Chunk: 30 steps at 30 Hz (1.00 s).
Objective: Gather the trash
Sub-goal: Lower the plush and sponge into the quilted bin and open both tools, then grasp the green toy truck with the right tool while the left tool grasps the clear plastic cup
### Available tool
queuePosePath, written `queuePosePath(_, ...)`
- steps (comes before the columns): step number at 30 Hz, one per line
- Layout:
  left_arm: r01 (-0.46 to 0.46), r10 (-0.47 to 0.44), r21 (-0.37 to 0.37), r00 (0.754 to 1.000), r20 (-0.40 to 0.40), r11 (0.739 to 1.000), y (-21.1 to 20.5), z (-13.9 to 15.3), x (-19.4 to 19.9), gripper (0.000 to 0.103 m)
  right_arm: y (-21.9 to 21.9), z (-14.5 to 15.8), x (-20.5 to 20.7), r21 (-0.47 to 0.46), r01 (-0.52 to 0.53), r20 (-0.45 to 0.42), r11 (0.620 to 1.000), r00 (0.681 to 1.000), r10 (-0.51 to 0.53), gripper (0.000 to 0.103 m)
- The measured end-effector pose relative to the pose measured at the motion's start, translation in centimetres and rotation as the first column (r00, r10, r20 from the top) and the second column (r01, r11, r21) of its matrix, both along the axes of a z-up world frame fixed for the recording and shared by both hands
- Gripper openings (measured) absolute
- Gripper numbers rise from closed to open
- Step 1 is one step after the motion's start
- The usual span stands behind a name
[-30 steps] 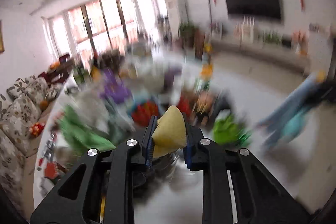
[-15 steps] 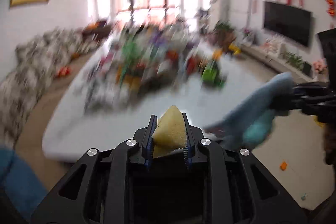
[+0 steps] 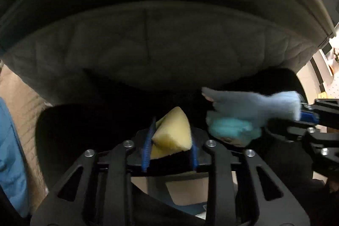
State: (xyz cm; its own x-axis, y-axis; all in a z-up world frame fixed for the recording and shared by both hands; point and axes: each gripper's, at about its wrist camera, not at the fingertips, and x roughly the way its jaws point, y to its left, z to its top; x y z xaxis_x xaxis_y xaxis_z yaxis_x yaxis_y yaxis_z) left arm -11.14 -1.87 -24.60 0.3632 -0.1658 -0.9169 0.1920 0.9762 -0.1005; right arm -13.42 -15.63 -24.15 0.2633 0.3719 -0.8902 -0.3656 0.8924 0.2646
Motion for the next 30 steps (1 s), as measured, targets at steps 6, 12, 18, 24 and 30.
queuePosePath(6, -0.069, 0.073, 0.072, 0.996, -0.043, 0.995, 0.5, -1.0, 0.8, 0.084, 0.3, 0.6, 0.2, -0.055, 0.007, 0.027, 0.998, 1.0, -0.005, 0.066)
queuePosePath(12, -0.08, 0.082, 0.097, 0.997, -0.017, 0.992, 0.1, 0.4, -0.3, 0.088, -0.8, 2.8, -0.3, -0.031, 0.017, 0.07, 0.999, 0.997, -0.015, 0.066)
queuePosePath(18, -0.068, 0.065, 0.115, 0.998, 0.027, 0.991, 0.3, 1.2, -0.7, 0.088, -2.9, 5.6, -1.1, 0.004, 0.035, 0.097, 0.999, 0.995, -0.035, 0.064)
queuePosePath(24, -0.019, 0.011, 0.138, 0.998, 0.061, 0.99, -0.4, 4.4, -1.9, 0.088, -6.6, 13.8, 0.7, 0.055, 0.07, 0.248, 0.996, 0.965, -0.082, 0.063)
queuePosePath(30, 0.048, -0.057, 0.059, 0.984, 0.171, 0.997, 0.5, 10.9, -3.1, 0.088, -12.1, 18.8, 11.4, -0.054, 0.211, 0.423, 0.976, 0.89, -0.169, 0.064)
